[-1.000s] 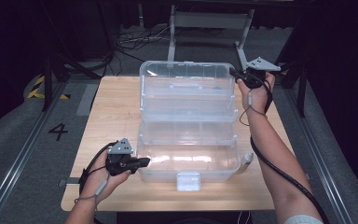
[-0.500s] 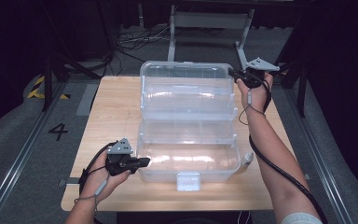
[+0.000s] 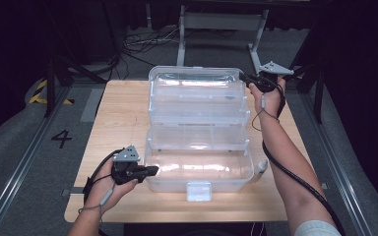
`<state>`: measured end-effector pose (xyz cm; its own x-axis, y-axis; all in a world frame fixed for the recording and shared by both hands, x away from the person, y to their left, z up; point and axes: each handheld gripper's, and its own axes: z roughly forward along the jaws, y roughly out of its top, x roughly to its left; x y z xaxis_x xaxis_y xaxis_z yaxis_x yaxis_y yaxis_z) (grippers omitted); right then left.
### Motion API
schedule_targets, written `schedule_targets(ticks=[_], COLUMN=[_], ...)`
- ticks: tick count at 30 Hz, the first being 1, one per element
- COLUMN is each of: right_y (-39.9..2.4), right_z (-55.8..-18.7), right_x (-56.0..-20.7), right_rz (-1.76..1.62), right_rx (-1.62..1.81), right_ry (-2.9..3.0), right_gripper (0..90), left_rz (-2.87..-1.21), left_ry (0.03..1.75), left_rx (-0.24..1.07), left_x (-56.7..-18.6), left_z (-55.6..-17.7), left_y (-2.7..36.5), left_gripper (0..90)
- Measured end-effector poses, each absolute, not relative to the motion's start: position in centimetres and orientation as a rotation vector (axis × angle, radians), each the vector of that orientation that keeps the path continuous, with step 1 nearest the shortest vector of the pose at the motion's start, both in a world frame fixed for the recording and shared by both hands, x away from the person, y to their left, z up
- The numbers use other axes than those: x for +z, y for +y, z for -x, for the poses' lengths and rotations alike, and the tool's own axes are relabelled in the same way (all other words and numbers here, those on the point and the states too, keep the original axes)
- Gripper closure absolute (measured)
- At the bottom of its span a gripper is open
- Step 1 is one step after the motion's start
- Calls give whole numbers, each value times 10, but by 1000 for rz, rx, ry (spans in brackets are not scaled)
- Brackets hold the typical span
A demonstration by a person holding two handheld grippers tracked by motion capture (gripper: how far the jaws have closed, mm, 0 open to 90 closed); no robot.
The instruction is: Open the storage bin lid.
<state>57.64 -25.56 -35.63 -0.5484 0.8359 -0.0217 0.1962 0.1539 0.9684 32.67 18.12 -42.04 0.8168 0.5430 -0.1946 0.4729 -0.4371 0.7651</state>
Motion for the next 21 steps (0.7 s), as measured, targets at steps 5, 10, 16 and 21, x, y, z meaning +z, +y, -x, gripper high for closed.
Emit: schedule_targets(ticks=[5,10,16,21], right_y=[-255,-255,-255,-254], right_z=[-581,-585,-589,-592], right_x=[-361,-365,-370,-375], right_rz=[-1004,-1017,-1026,-1035], right_rx=[1426,1418,1416,1413], right_ry=[1861,1868,1872,1871], right_gripper=[828,827,827,827], left_rz=[-2104,-2103,-2100,-2100], left_ry=[744,741,741,740], left_rx=[95,91,90,88], left_x=[-421,-421,-421,-421], left_z=[-327,-327,-327,-327], left_y=[182,182,182,182], left_gripper=[896,896,895,896])
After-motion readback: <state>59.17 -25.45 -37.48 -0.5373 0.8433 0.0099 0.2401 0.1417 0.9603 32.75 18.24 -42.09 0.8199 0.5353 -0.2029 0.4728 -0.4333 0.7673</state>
